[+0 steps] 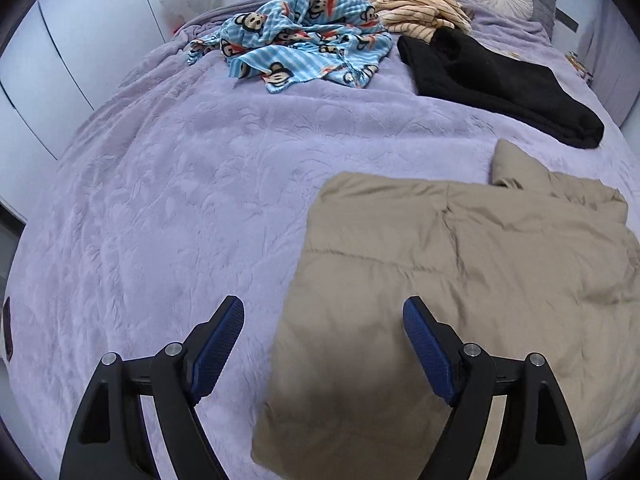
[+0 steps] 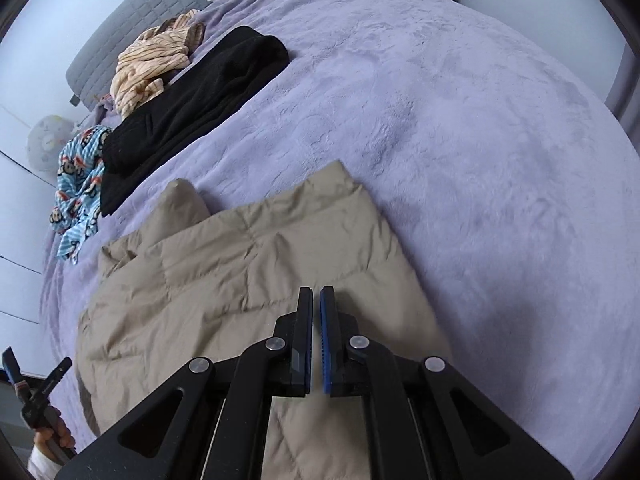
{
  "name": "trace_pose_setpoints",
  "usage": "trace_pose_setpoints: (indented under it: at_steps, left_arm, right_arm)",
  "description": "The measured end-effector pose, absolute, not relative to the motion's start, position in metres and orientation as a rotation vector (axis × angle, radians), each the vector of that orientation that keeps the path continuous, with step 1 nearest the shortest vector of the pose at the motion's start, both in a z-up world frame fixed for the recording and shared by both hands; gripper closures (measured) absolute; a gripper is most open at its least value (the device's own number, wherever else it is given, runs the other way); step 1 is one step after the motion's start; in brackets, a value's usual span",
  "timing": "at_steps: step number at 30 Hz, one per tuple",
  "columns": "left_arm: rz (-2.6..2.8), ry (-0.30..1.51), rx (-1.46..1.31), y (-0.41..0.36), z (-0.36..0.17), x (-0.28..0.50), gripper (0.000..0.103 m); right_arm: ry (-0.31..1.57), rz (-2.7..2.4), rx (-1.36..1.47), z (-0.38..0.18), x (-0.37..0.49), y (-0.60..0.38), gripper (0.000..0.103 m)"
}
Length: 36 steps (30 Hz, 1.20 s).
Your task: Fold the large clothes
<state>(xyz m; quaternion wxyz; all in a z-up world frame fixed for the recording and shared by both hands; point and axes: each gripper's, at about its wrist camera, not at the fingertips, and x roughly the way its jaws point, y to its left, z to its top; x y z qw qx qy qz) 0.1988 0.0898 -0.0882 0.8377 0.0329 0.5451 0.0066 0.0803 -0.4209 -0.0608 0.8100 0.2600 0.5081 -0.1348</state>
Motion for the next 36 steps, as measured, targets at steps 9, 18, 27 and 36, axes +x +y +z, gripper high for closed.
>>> trace_pose_setpoints:
  at_steps: [9, 18, 27, 36]
  left_arm:
    - [-0.056, 1.244, 0.065, 0.065, -0.083, 0.145, 0.02]
    - [-0.096, 1.297, 0.037, 0.063, -0.068, 0.105, 0.02]
    - [-0.117, 1.346, 0.07, 0.068, -0.065, 0.07, 0.0]
    - [-0.081, 1.462, -0.018, 0.081, -0.108, 0.041, 0.0]
  right_arm:
    - [1.119, -0.233, 0.633, -0.05, 0.022, -0.379, 0.099]
    - [1.198, -0.22, 0.726, -0.059, -0.032, -0.361, 0.097]
    - [1.24, -0.215, 0.751, -0.065, -0.055, -0.345, 0.096]
    - [1.27, -0.191, 0.785, -0.076, -0.064, -0.333, 0.022]
